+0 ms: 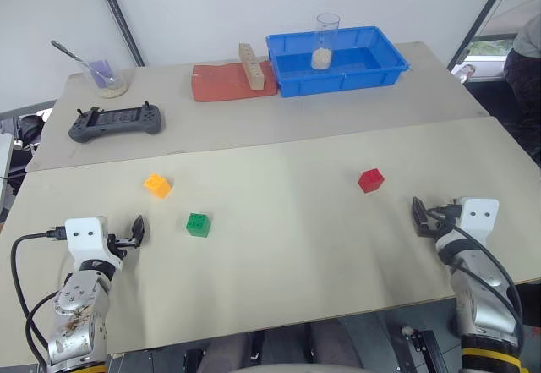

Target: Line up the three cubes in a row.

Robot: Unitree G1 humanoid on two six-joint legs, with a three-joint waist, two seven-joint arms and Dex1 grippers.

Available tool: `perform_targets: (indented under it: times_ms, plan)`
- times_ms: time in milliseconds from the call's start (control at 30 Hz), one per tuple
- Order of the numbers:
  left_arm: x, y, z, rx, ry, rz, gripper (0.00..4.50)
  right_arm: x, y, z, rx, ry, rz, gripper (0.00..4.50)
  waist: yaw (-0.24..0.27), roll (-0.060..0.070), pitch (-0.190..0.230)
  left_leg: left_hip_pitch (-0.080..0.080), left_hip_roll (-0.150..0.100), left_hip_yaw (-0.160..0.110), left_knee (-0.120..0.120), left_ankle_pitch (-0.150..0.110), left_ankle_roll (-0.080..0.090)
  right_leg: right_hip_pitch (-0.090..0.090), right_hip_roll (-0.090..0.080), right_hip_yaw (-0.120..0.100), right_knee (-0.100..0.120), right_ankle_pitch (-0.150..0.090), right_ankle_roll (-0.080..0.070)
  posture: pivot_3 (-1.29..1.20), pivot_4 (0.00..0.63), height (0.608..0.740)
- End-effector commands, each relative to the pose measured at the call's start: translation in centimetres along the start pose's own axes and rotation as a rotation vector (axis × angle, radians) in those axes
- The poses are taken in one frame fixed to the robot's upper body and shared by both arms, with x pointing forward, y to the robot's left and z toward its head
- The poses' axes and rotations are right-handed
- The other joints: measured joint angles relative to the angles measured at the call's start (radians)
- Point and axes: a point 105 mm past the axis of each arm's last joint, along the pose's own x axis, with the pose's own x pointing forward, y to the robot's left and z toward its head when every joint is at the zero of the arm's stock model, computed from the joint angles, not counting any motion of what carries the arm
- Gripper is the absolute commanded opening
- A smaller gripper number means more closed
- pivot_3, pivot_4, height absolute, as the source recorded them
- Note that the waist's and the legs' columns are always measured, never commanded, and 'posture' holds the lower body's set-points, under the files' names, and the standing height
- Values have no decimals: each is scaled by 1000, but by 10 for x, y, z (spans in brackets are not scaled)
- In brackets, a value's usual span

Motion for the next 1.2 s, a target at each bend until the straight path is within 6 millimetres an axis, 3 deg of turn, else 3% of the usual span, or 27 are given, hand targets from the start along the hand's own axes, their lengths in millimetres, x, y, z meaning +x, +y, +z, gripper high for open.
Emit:
perform_targets:
  times_ms: [33, 333, 533, 600, 667, 733, 1000, 1100, 1200]
  plan:
    - [2, 9, 7, 2, -4, 33, 4473, -2, 13, 9, -4, -26, 24, 4500, 0, 0, 0, 0, 0, 0, 0, 0, 0, 0, 0, 0, 0, 0, 0, 0, 150, 740]
    - [-10, 19, 21, -38, -47, 9, 4473, -20, 27, 24, -38, -44, 93, 4500, 4, 0, 0, -1, 1, 0, 0, -1, 1, -1, 0, 0, -1, 0, 0, 0, 150, 740]
    - [-2, 13, 23, -29, -55, -5, 4473, -18, 28, 21, -28, -26, 74, 4500, 14, -1, 0, 0, -2, -3, 0, -4, -7, 5, -2, -4, -2, 0, 0, 0, 150, 740]
    - [1, 11, 25, -30, -64, -12, 4473, -16, 28, 21, -19, -28, 65, 4500, 7, 0, 0, 0, -11, -18, 0, -2, -7, 11, -17, -26, -1, -4, 1, 0, 150, 740]
    - [2, 11, 27, -31, -69, -8, 4473, -14, 27, 20, -2, -26, 57, 4500, -3, 0, 1, 1, -38, -57, 0, 7, 2, 18, -31, -53, 2, -14, 5, 0, 150, 740]
    - [2, 13, 29, -29, -73, -4, 4473, -15, 26, 20, 12, -30, 49, 4500, -6, 1, 1, 0, -60, -87, 0, 13, 3, 16, -37, -61, 4, -20, 11, 0, 150, 740]
    - [2, 28, 39, -20, -93, 16, 4473, -27, 23, 17, -20, -11, 65, 4500, 19, 1, 1, 1, -57, -84, 0, 8, -6, 13, -31, -46, 3, -17, 7, 0, 150, 740]
    - [2, 26, 54, 4, -137, -34, 4473, -33, 25, 19, -42, -7, 104, 4500, 20, 1, 1, 1, -56, -83, 0, 8, -6, 13, -30, -45, 3, -17, 7, 0, 150, 740]
    - [2, 12, 99, 71, -220, -229, 4473, -45, 33, 23, -73, 0, 196, 4500, 23, 0, 1, 1, -56, -83, -1, 8, -6, 12, -29, -43, 2, -17, 7, 0, 150, 740]
